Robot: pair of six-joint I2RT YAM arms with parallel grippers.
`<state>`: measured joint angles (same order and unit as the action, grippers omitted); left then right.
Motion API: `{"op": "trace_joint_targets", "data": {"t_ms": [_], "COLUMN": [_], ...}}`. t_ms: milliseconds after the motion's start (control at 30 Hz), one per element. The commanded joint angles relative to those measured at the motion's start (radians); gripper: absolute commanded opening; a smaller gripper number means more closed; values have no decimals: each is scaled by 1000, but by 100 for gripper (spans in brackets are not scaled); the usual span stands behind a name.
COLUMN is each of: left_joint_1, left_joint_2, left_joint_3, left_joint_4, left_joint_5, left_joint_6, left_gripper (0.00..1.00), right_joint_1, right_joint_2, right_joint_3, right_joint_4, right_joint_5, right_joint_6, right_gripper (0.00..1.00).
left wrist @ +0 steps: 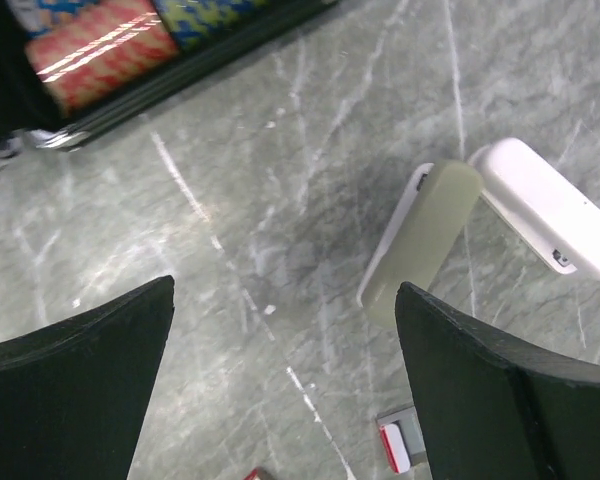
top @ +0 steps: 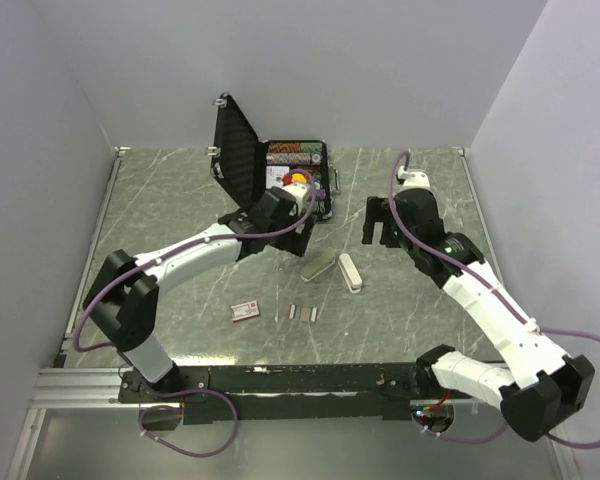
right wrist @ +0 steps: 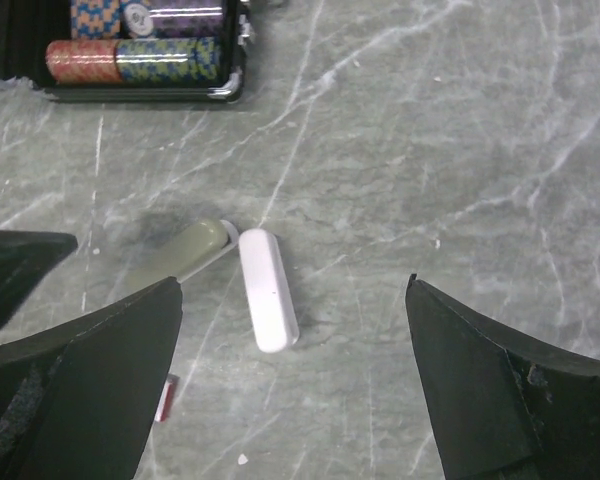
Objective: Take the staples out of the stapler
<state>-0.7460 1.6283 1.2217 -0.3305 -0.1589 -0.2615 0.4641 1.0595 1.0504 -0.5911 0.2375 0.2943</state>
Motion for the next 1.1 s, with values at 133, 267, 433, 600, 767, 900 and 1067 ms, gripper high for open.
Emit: {"op": "trace_joint_targets", "data": {"t_ms": [133,267,433,600,767,900,1067], "left_joint_1": [-47,-50,-56,-79,-99,-110,-112], "left_joint_2": [77,157,212,284,304,315,324], "left_joint_3": [81,131,139,176,162,148,142], "left_joint_4": [102,84,120,117,151,165,170], "left_joint_5": [96,142,182,191,225,226,229], "left_joint_6": [145,176,188,206,219,228,232], "left_gripper": [96,96,97,97,98,99,97], "right_joint_1": [-79,-87,-88,-88,-88,-88,-88], "right_joint_2": [-108,-112,-121,-131,-141,-136,-142], "right_joint_3": [-81,-104,-115,-125,-141,-144,-147], "right_joint_4": [1,10,4,7,10,7,10], "right_joint_5": [-41,-115,-141,-152,-165,-170,-176], "right_joint_6": [57,65,66,60,60,60,63], "right_gripper": [100,100,100,100,100,100,100]}}
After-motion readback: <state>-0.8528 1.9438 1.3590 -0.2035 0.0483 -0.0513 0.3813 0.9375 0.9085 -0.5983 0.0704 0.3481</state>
